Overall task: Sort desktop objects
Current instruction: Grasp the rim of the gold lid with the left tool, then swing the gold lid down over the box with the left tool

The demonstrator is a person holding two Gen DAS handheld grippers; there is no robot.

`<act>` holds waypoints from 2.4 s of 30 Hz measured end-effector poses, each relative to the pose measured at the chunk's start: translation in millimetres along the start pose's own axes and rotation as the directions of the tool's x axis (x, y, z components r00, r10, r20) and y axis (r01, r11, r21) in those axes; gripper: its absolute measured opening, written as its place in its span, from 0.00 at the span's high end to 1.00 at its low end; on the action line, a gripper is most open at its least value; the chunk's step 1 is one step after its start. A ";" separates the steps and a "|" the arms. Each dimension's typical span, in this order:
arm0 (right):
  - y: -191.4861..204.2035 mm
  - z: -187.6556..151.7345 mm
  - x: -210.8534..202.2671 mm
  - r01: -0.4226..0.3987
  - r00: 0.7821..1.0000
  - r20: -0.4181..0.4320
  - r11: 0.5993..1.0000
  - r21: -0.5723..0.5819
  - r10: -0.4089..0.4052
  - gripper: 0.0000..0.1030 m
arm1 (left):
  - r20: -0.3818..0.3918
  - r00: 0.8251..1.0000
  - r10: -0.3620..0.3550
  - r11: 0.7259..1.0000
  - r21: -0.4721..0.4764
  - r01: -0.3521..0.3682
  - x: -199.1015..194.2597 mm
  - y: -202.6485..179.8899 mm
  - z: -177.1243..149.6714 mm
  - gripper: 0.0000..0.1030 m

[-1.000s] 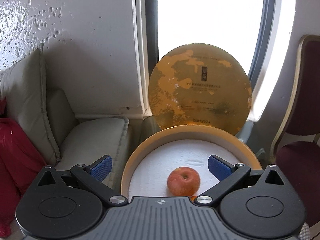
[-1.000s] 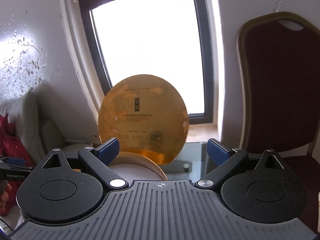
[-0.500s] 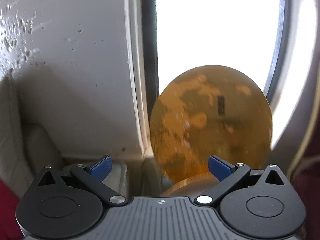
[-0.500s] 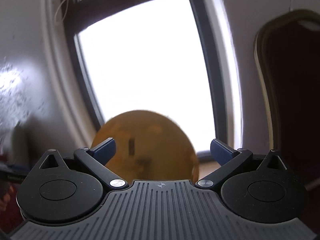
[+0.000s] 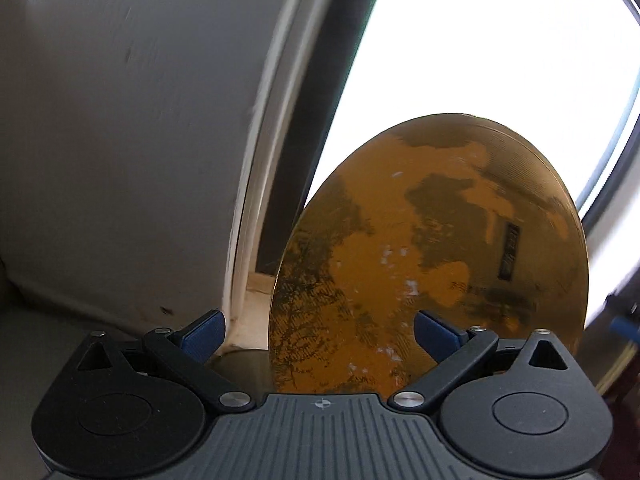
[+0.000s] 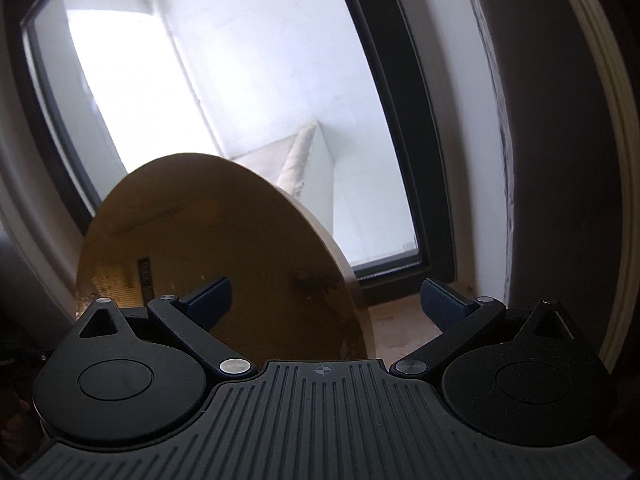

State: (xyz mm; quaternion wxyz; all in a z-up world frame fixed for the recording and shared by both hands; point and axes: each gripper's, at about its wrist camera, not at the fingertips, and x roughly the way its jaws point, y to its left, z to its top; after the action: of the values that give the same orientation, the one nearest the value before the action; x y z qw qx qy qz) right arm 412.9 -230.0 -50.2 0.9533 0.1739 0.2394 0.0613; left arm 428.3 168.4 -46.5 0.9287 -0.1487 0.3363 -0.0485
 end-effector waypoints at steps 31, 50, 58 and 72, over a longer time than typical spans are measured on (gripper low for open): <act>34.2 -9.6 -8.6 -0.138 0.972 0.165 0.977 -0.161 0.165 0.02 | 0.177 0.983 -0.056 0.998 -0.010 0.059 -1.6 -40.8 3.4 0.02; 86.5 -0.8 -267.1 -0.011 0.947 0.300 0.942 -0.336 0.118 0.03 | 0.307 0.947 -0.091 0.995 0.069 0.073 -217.6 -134.5 0.1 0.02; 66.7 -51.8 -374.4 0.017 0.953 0.287 0.927 -0.376 0.099 0.03 | 0.234 0.971 -0.047 0.998 0.041 0.039 -306.2 -163.2 -72.2 0.02; 20.7 -114.2 -480.8 0.089 0.981 0.191 0.927 -0.365 -0.019 0.04 | 0.047 0.998 -0.032 0.999 -0.020 0.033 -364.7 -202.8 -202.8 0.02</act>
State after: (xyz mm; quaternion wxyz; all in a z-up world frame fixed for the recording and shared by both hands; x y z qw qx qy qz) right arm -64.4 -272.4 72.2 0.9882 -0.0113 0.1392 0.0629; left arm 20.2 -4.6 90.7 0.9338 -0.1648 0.3125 -0.0564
